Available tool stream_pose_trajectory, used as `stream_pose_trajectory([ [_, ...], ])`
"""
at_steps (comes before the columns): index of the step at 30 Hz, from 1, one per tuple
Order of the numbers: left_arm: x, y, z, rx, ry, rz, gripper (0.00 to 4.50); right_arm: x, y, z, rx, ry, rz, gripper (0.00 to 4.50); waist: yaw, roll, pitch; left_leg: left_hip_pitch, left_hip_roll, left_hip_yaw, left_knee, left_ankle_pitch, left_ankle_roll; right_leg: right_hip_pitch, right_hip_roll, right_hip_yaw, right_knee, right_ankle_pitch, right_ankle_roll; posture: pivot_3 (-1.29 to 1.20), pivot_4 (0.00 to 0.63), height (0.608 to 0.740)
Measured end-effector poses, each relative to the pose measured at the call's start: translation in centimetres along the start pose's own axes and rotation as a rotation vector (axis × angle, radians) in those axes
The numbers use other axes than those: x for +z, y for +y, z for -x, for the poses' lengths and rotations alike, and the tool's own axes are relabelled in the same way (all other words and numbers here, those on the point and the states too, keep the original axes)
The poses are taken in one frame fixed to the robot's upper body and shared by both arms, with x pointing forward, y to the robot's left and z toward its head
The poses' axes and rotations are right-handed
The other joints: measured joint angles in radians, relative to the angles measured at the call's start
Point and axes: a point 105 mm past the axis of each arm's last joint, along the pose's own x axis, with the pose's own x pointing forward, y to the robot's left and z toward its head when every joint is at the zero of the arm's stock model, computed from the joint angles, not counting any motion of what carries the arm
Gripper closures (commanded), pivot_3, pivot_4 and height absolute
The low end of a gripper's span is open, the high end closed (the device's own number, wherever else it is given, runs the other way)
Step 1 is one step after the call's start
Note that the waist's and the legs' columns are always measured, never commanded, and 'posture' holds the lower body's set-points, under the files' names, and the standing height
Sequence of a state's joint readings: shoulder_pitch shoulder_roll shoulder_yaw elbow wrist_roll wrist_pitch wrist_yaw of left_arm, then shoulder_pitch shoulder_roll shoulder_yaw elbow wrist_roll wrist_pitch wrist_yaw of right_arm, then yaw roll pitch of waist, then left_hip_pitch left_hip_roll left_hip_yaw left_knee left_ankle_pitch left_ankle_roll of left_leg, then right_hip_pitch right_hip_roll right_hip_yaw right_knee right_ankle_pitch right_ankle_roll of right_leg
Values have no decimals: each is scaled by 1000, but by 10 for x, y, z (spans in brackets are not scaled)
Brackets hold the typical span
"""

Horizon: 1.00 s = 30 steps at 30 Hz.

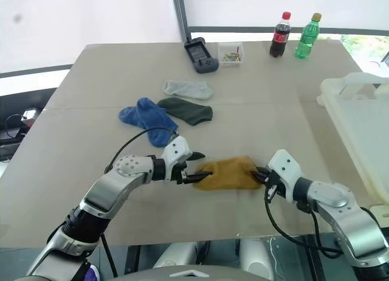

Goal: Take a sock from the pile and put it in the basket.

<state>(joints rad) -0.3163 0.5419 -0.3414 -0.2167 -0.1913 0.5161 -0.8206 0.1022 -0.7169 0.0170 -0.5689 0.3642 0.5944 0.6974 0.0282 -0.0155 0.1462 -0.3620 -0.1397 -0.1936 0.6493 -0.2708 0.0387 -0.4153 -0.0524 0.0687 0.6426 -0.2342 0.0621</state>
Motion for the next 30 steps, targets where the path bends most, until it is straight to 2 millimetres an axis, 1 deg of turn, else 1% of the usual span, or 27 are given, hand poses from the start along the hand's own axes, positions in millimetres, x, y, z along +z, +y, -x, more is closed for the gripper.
stream_pose_trajectory([
  [3,1,2,-2,18,-11,-16,1063,1,-4,5,-16,2,0,2165,9,0,0,0,0,0,0,0,0,0,0,0,0,0,0,0,150,740],
  [4,1,3,-3,27,-17,-14,1063,3,-4,6,-22,-3,5,1480,11,0,0,1,0,0,0,0,0,0,0,0,0,0,0,0,150,740],
  [5,1,3,-3,29,-18,-12,1063,4,-4,6,-24,-5,7,1203,11,0,0,1,0,0,0,0,0,0,0,0,0,0,0,0,150,740],
  [7,1,6,-3,43,-19,-9,1063,5,-4,5,-34,-12,4,1203,11,0,0,0,0,0,1,0,0,0,0,0,0,0,0,0,150,740],
  [11,2,22,2,113,-9,-15,1063,4,-7,5,-58,-11,14,1203,10,0,0,0,0,0,1,0,0,0,0,0,0,0,0,0,150,740],
  [14,0,27,7,136,-4,-11,1063,4,-5,6,-50,-17,3,1203,10,0,0,0,0,0,1,0,0,0,0,0,0,0,0,0,150,740],
  [16,-1,31,9,150,-2,-8,1063,10,-4,10,-35,-54,-15,1203,10,0,0,0,0,0,1,0,0,0,0,0,0,0,0,0,150,740],
  [18,-2,32,10,151,-4,-3,1063,23,-1,11,-6,-122,-13,1203,9,0,0,1,0,0,1,0,0,0,0,0,0,0,0,0,150,740],
  [19,-2,32,10,151,-4,-1,1063,27,0,11,1,-136,-7,1203,9,0,0,1,0,0,1,0,0,0,0,0,0,0,0,0,150,740],
  [21,-2,32,10,148,-11,26,1063,34,0,10,9,-167,5,1709,9,0,0,1,0,0,1,0,0,0,1,0,0,0,0,0,150,740],
  [22,-3,32,11,144,-18,60,1063,43,0,5,8,-206,22,1944,8,0,0,1,0,0,1,0,0,0,1,0,0,0,0,0,150,740],
  [24,-4,31,12,132,-24,82,1063,51,3,-2,32,-237,47,2765,5,0,0,0,1,0,0,0,0,0,1,0,0,0,0,0,150,740],
  [25,-4,30,14,125,-33,105,1063,53,5,-9,47,-243,64,3304,5,0,0,0,1,0,0,0,0,0,1,0,0,0,0,0,150,740],
  [27,-5,29,17,116,-43,131,1063,50,7,-19,61,-233,67,4183,1,0,0,-1,0,0,0,0,0,-1,1,0,0,0,0,0,150,740],
  [28,-6,30,20,114,-47,152,1063,44,7,-29,70,-212,75,4434,0,-1,0,-1,0,0,0,0,0,-1,1,0,0,0,0,0,150,740],
  [29,-5,31,23,113,-56,172,1063,37,6,-40,74,-187,80,4434,-3,-1,0,-1,0,0,1,0,0,-1,1,0,0,0,0,0,150,740],
  [30,-3,31,26,110,-67,183,1063,31,5,-45,76,-167,78,4434,-3,-1,0,-1,0,0,1,0,0,-1,1,0,0,0,0,0,150,740],
])
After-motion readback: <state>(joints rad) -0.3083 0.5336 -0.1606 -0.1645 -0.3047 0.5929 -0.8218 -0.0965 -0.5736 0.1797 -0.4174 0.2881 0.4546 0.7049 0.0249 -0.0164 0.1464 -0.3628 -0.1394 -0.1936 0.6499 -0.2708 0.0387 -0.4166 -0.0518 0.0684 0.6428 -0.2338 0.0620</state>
